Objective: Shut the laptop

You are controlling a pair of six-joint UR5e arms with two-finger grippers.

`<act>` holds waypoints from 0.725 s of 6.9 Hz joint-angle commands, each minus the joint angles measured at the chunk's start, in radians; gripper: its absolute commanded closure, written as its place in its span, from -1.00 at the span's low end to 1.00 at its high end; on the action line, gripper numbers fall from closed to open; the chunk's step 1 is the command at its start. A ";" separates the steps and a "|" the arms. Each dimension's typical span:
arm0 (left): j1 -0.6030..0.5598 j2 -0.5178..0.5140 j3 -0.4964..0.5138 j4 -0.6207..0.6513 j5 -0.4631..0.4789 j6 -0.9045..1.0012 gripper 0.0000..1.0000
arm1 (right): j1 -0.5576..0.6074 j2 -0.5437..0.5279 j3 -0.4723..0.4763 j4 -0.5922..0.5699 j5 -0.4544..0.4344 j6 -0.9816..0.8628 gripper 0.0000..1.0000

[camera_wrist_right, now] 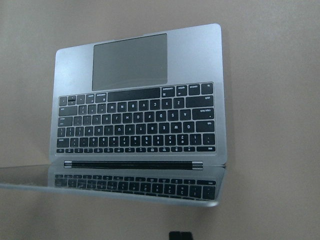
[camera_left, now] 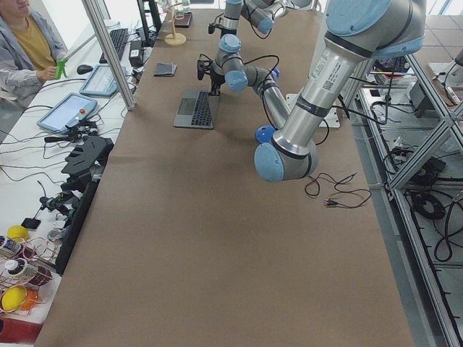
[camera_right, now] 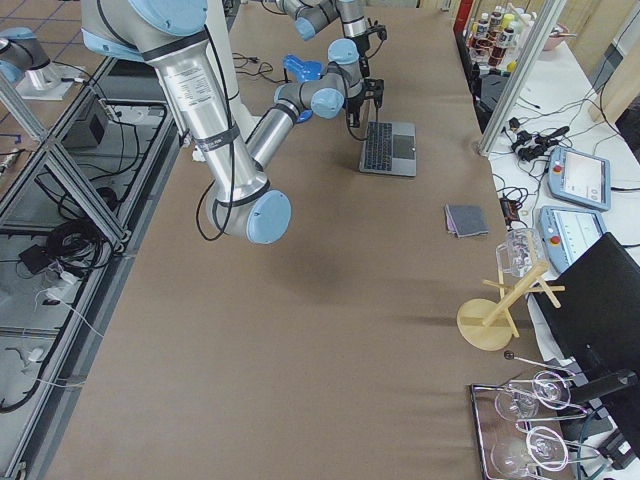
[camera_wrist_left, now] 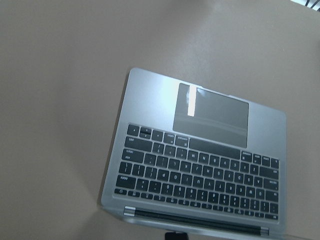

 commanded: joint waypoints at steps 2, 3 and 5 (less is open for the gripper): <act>-0.028 -0.071 0.169 -0.071 0.019 0.002 1.00 | 0.066 0.112 -0.171 0.003 0.010 -0.011 1.00; -0.036 -0.088 0.236 -0.102 0.021 0.044 1.00 | 0.071 0.167 -0.263 0.004 0.010 -0.014 1.00; -0.054 -0.170 0.429 -0.143 0.019 0.110 1.00 | 0.086 0.228 -0.442 0.097 0.030 -0.014 1.00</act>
